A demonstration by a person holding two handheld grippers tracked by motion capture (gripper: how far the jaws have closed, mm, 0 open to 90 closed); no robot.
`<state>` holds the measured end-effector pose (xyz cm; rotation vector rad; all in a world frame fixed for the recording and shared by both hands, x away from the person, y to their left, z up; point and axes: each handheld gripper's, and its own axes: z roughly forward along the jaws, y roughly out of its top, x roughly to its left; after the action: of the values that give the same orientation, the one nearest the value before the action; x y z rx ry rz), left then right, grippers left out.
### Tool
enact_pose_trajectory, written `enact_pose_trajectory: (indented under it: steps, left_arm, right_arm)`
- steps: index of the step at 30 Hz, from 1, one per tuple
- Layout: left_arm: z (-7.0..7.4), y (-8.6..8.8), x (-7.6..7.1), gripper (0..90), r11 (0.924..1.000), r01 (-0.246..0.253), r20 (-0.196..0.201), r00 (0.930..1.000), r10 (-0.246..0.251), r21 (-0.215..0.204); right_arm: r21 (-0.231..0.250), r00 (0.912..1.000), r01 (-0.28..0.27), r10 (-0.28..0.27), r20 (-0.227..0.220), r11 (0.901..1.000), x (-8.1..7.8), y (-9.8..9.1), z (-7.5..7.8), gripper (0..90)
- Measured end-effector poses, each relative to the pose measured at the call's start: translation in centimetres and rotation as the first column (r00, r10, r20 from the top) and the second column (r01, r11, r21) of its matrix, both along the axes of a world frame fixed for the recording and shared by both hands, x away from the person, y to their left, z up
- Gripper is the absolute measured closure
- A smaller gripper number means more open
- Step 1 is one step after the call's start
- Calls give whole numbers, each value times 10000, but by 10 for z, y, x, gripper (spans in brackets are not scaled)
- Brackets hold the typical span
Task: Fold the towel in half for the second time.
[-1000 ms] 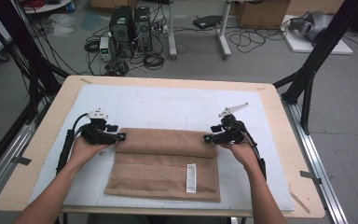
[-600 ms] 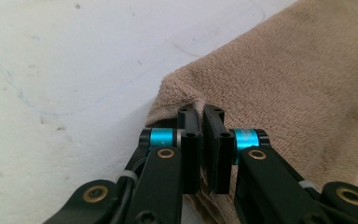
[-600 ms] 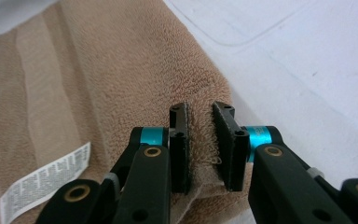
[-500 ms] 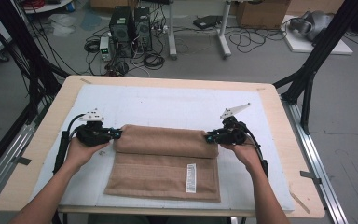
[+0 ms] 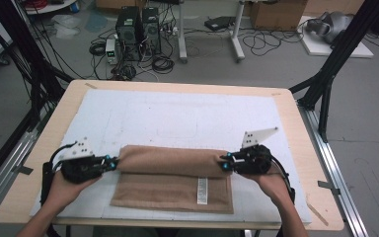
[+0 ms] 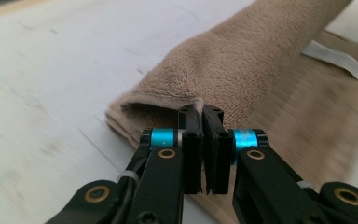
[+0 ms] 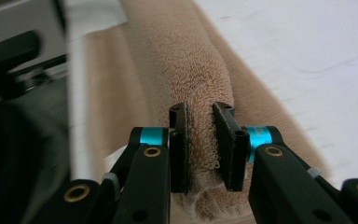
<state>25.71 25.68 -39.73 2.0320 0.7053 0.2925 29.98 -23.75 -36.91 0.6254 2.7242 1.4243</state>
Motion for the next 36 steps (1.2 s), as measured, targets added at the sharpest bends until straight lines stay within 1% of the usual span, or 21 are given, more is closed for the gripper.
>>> enact_pose_trajectory:
  steps: [1, 3, 5, 6, 7, 10, 13, 14, 15, 16, 19, 22, 23, 24, 25, 26, 27, 28, 30, 32, 36]
  left_arm:
    - [-2, 2, -6, 816, 10000, 13, -36, 10000, -12, 73]
    - [-7, 7, -15, 669, 10000, 9, -300, 9995, -7, 50]
    - [-8, 9, -17, 605, 9999, -141, -339, 9993, 140, -26]
    - [-7, 9, -15, 569, 9995, -310, -318, 9990, 308, -35]
    - [-7, 8, -12, 554, 9994, -332, -290, 9990, 330, -72]
    - [-3, 2, -4, 555, 9994, -310, -157, 9994, 307, -174]
    - [2, -5, 4, 548, 9984, -170, -214, 9996, 159, -546]
    - [5, -6, 6, 537, 9979, -139, -122, 9998, 131, -634]
    - [9, -7, 8, 535, 9974, -147, -13, 9999, 147, -708]
    - [10, -8, 10, 532, 9973, -147, -20, 9999, 146, -718]
    - [9, -12, 17, 497, 9994, -121, -235, 9997, 113, -323]
    - [-2, -15, 21, 503, 9999, -95, -712, 9974, 105, 139]
    - [-6, -14, 21, 570, 9996, 103, -851, 9963, -81, 249]
    - [-8, -14, 19, 699, 9986, 434, -938, 9948, -405, 288]
    - [-9, -14, 15, 759, 9966, 736, -991, 9926, -696, 381]
    - [-9, -14, 10, 793, 9940, 1040, -1046, 9895, -999, 350]
    - [-8, -13, 5, 799, 9904, 1339, -1095, 9855, -1294, 345]
    - [-6, -11, 0, 797, 9868, 1576, -1135, 9817, -1527, 363]
    - [2, -5, -6, 737, 9862, 1647, -1172, 9798, -1619, 144]
    - [10, 0, -6, 661, 9892, 1463, -986, 9845, -1447, 91]
    - [25, 3, 6, 593, 9950, 991, -600, 9932, -996, -115]
  right_arm:
    - [57, 9994, -312, 313, -114, 9995, -7, 0, -2, 712]
    - [31, 9988, -467, 467, -177, 9989, -19, -2, -4, 646]
    - [184, 9991, -364, 368, -213, 9992, -24, -7, -5, 623]
    - [223, 9995, -227, 232, -196, 9995, -24, -8, -5, 618]
    - [209, 9999, -40, 43, -128, 9998, -23, -10, -5, 616]
    - [-84, 9998, 141, -142, -170, 9999, -18, -8, -9, 611]
    - [-412, 9993, -156, 143, -336, 9990, -14, 0, -18, 602]
    - [-476, 9992, -160, 143, -360, 9987, -13, 2, -20, 602]
    - [-457, 9986, -234, 213, -474, 9987, -12, 3, -23, 602]
    - [-368, 9983, -321, 302, -504, 9988, -12, 5, -25, 602]
    - [-377, 9961, -551, 524, -711, 9978, -12, 9, -29, 589]
    - [-619, 9968, -564, 526, -605, 9965, -12, 12, -30, 580]
    - [-655, 9970, -528, 489, -599, 9965, -11, 12, -31, 574]
    - [-680, 9972, -464, 422, -615, 9966, -10, 12, -31, 568]
    - [-672, 9972, -415, 371, -653, 9969, -9, 11, -32, 565]
    - [-658, 9974, -374, 332, -642, 9971, -8, 10, -32, 562]
    - [-657, 9980, -296, 258, -584, 9974, -7, 9, -31, 559]
    - [-664, 9985, -189, 155, -521, 9976, -7, 7, -30, 555]
    - [-690, 9993, 101, -125, -338, 9976, -4, 4, -26, 544]
    - [-764, 9990, 387, -402, -184, 9963, 1, 2, -24, 536]
    - [-895, 9953, 963, -961, 69, 9913, 11, -1, -20, 515]
